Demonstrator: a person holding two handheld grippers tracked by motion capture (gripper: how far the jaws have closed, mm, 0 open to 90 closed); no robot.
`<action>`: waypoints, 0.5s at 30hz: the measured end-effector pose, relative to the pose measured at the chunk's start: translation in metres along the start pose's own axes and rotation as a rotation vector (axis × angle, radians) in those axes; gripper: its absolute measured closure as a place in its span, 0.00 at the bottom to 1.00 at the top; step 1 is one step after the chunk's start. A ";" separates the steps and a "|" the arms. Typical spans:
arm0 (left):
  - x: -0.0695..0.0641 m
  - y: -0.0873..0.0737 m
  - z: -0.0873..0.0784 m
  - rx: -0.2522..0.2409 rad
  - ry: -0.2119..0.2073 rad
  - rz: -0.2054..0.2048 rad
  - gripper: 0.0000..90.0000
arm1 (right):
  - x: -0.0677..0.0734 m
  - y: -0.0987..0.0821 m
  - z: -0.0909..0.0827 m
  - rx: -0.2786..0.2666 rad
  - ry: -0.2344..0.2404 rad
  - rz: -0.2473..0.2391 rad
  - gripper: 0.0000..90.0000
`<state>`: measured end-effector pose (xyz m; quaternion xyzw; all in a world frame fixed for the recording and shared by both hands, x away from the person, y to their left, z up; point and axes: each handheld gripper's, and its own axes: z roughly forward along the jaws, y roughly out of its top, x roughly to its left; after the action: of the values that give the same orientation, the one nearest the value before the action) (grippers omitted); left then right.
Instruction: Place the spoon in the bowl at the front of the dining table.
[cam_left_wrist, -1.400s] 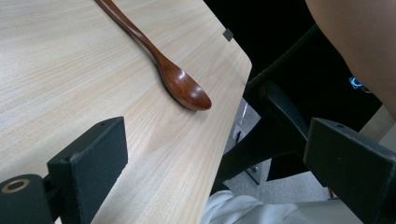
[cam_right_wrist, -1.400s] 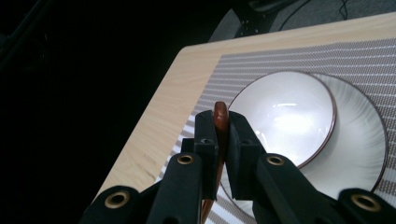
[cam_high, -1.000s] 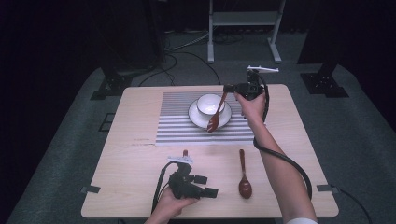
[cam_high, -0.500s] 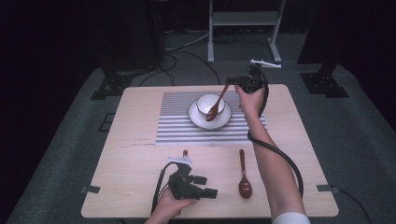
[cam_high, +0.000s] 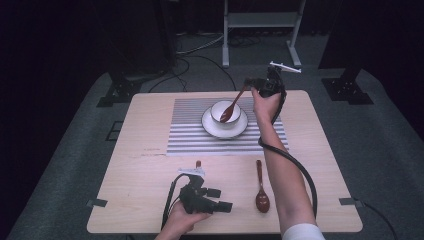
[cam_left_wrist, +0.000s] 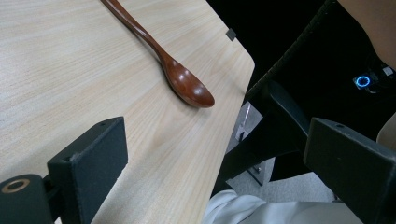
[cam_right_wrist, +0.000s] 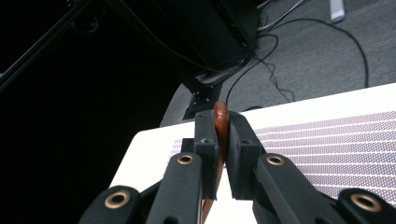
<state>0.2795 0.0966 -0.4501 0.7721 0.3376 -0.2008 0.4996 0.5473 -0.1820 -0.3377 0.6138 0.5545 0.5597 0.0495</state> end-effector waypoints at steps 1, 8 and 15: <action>0.000 0.000 0.000 0.000 -0.001 0.000 0.06 | 0.000 -0.001 0.001 -0.009 -0.006 -0.002 0.93; 0.000 0.000 -0.002 -0.002 0.001 0.004 0.06 | -0.003 -0.005 0.004 -0.043 -0.037 0.003 0.93; 0.000 0.000 -0.001 0.002 0.002 0.009 0.06 | -0.010 -0.010 0.003 -0.077 -0.070 0.019 0.93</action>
<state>0.2790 0.0978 -0.4496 0.7741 0.3346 -0.1982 0.4995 0.5457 -0.1838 -0.3522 0.6360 0.5245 0.5593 0.0873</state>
